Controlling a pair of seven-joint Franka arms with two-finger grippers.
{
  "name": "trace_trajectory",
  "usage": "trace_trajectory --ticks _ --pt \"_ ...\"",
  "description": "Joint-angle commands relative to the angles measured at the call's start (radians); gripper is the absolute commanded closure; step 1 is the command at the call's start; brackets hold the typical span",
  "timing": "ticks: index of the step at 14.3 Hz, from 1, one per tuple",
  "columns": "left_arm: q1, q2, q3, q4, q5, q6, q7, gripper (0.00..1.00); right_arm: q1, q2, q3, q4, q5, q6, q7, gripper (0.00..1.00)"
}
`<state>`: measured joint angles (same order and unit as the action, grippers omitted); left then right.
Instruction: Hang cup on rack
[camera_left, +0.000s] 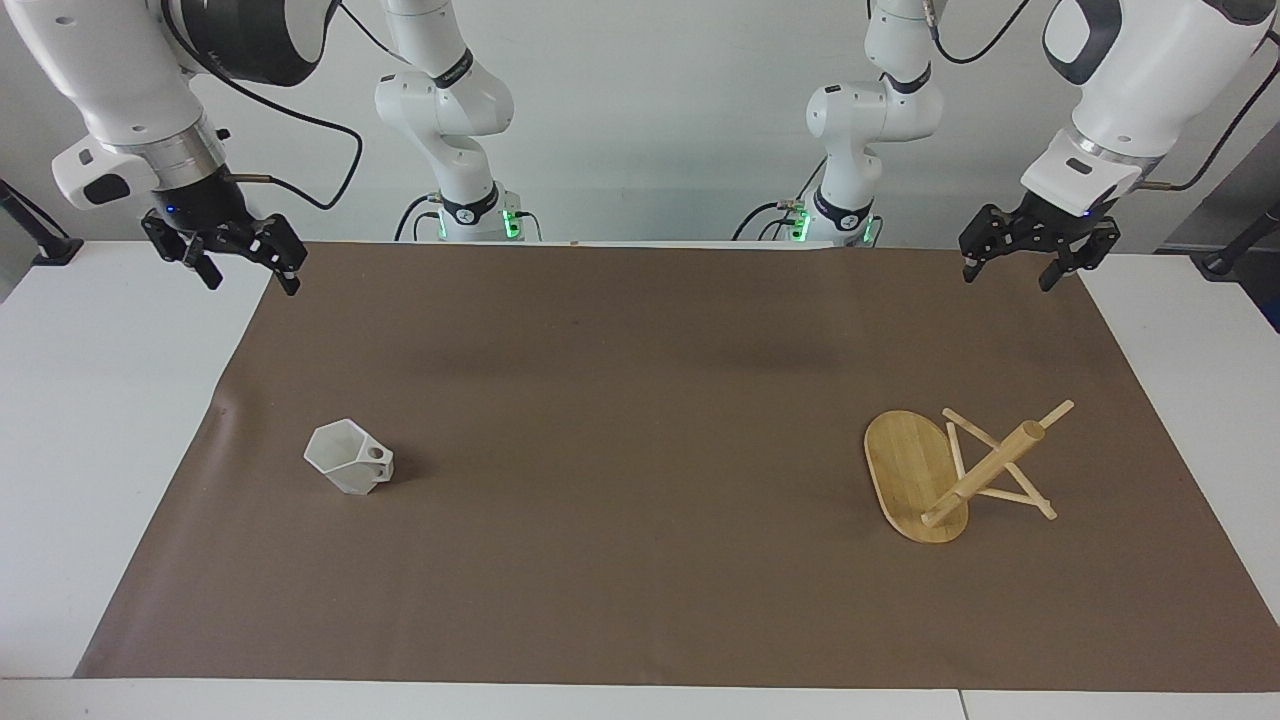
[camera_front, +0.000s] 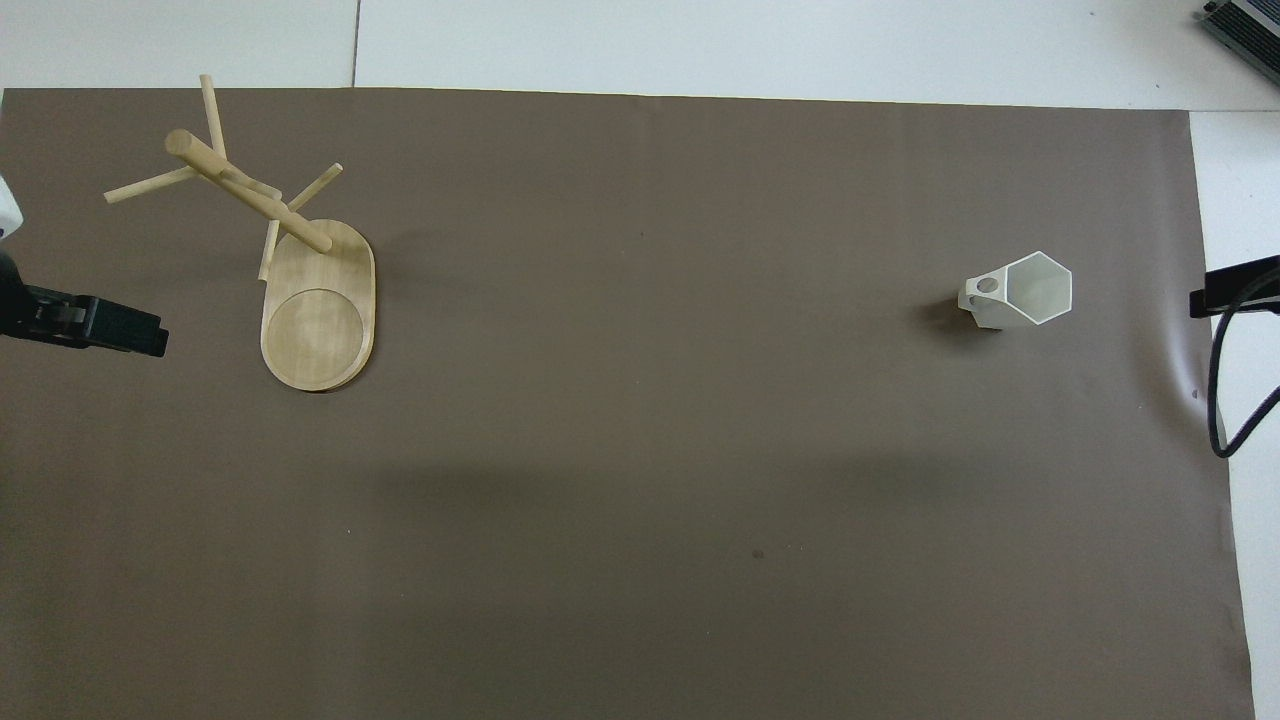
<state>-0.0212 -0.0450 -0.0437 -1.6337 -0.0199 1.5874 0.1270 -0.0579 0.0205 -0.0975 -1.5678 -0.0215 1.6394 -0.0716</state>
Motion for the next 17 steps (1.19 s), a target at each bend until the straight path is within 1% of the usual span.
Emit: trace_trajectory --ticks 1,17 --pt "0.010 -0.003 -0.010 0.002 0.011 -0.015 -0.003 0.00 -0.005 -0.011 0.005 -0.011 0.002 0.005 -0.014 0.00" --pt "0.010 -0.003 -0.010 0.002 0.011 -0.015 -0.003 0.00 -0.008 -0.011 0.004 -0.011 -0.009 0.008 -0.020 0.00"
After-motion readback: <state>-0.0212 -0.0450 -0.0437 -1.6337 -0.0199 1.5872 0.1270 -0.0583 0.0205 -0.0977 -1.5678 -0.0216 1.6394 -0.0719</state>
